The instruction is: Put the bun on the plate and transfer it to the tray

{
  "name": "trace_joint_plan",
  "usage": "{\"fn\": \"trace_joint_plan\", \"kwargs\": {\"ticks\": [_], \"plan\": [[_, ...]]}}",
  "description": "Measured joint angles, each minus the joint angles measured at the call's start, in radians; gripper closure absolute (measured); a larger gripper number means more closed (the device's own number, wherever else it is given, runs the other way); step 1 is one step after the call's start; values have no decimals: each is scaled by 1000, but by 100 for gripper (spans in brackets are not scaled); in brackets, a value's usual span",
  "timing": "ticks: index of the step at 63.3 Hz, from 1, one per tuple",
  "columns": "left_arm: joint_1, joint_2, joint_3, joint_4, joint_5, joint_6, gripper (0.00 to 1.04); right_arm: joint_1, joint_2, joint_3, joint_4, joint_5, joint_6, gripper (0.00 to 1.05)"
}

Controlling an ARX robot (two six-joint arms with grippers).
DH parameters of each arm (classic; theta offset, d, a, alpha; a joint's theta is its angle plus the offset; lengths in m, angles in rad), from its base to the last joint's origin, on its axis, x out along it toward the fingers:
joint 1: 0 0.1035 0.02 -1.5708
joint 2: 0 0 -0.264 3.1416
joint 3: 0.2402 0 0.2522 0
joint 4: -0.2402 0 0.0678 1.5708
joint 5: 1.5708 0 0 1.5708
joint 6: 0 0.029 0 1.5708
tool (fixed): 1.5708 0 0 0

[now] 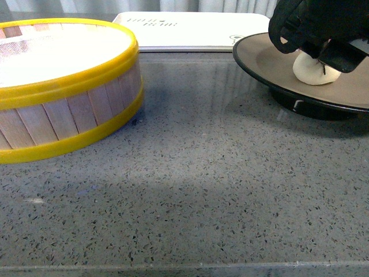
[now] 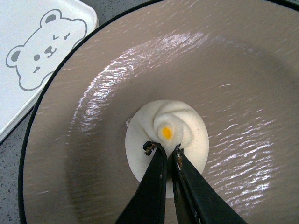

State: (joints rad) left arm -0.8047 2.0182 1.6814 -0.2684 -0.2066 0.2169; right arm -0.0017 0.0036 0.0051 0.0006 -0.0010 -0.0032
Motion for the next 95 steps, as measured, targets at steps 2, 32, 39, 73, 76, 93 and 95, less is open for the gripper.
{"fn": "trace_joint_plan", "kwargs": {"ticks": [2,32,39,73,76,93,95], "plan": [[0,0,0,0,0,0,92,0,0,0,0,0,0,9],[59,-71,51,-17,42,-42,6,0,0,0,0,0,0,9],[99,-174,25,15,30,-50,7,0,0,0,0,0,0,9],[592,-893,-472,43,108,-16,7,0,0,0,0,0,0,9],[621,-912,-496,39,124,-17,7,0,0,0,0,0,0,9],[719,-1079,-861,406,131,-172,36,0,0,0,0,0,0,9],[739,-1109,-914,438,154,-184,42,0,0,0,0,0,0,9]]}}
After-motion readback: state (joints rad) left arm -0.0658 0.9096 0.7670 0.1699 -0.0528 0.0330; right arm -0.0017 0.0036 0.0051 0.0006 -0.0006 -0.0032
